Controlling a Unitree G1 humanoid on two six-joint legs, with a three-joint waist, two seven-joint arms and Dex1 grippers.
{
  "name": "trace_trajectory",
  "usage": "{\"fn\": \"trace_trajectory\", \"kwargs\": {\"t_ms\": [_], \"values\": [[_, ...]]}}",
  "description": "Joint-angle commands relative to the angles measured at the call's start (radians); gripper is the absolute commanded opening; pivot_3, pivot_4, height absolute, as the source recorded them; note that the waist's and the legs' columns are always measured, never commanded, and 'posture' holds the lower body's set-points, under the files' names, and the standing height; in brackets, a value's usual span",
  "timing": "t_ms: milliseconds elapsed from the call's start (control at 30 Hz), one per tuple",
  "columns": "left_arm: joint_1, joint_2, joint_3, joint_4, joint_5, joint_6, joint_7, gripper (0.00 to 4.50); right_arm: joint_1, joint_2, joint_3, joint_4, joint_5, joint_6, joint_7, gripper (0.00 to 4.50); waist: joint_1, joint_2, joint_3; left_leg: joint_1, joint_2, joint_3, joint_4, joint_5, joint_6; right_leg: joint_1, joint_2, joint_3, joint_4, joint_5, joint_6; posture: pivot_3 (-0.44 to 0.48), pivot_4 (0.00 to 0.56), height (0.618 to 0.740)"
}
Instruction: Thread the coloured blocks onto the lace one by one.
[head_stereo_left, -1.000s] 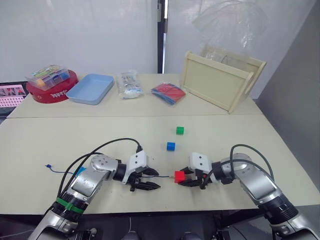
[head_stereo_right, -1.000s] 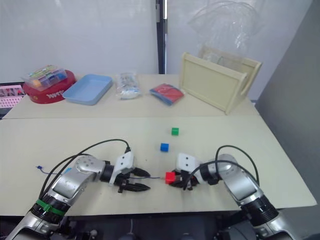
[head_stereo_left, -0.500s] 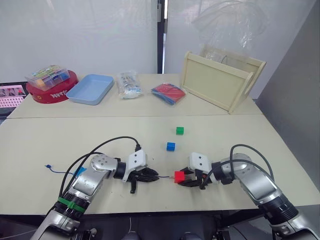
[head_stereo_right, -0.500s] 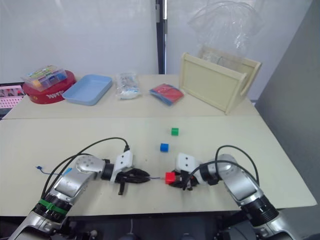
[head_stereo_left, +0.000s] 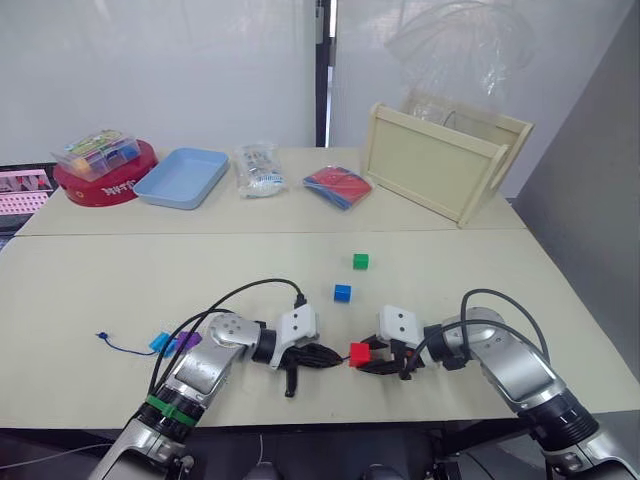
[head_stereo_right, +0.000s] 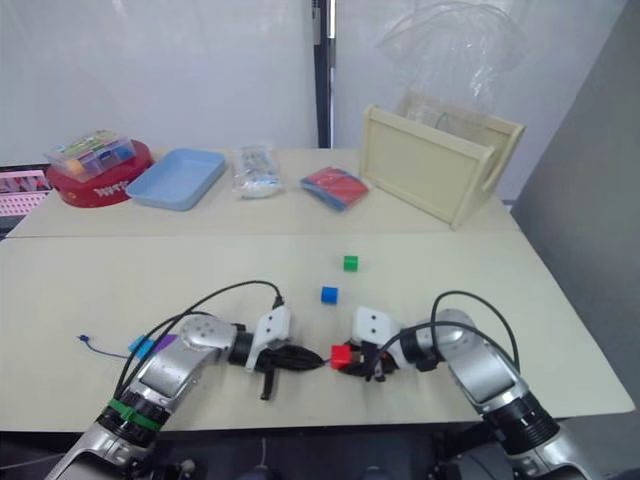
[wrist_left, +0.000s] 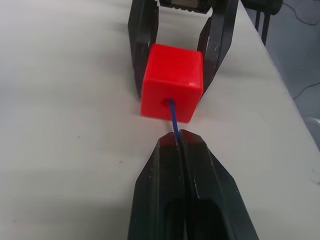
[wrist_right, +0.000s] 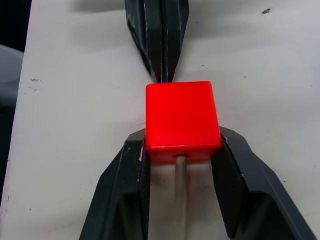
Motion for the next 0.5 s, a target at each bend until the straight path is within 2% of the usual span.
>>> {"fn": "trace_trajectory", "kwargs": {"t_ms": [33,333,433,500], "values": [[-0.021,-0.019,-0.003,-0.045,-0.006,0.016,0.019,0.04,0.018,-0.002,0.024,-0.013,-0.002,0.018,0.0,1.18,0.0,0.0,0.0,0.0,0.0,0.0,0.0,0.0,0.0,0.0,0.0,0.0,0.0,0.0,0.0,0.0,0.15,0.74],[-0.02,-0.025,0.011,-0.072,-0.027,0.037,0.028,0.04,0.02,-0.004,0.024,-0.021,-0.005,0.035,-0.008,1.18,0.001,0.0,0.0,0.0,0.0,0.0,0.0,0.0,0.0,0.0,0.0,0.0,0.0,0.0,0.0,0.0,0.15,0.74],[-0.023,-0.019,0.035,-0.1,-0.069,0.083,0.014,0.87,0.02,-0.002,0.016,-0.032,0.005,0.062,-0.014,1.18,0.001,0.0,0.0,0.0,0.0,0.0,0.0,0.0,0.0,0.0,0.0,0.0,0.0,0.0,0.0,0.0,0.15,0.74],[-0.024,0.001,0.035,-0.116,-0.078,0.1,-0.01,1.51,0.022,-0.002,0.006,-0.045,0.013,0.079,-0.021,2.23,0.001,0.0,0.0,0.0,0.0,0.0,0.0,0.0,0.0,0.0,0.0,0.0,0.0,0.0,0.0,0.0,0.15,0.74]]}}
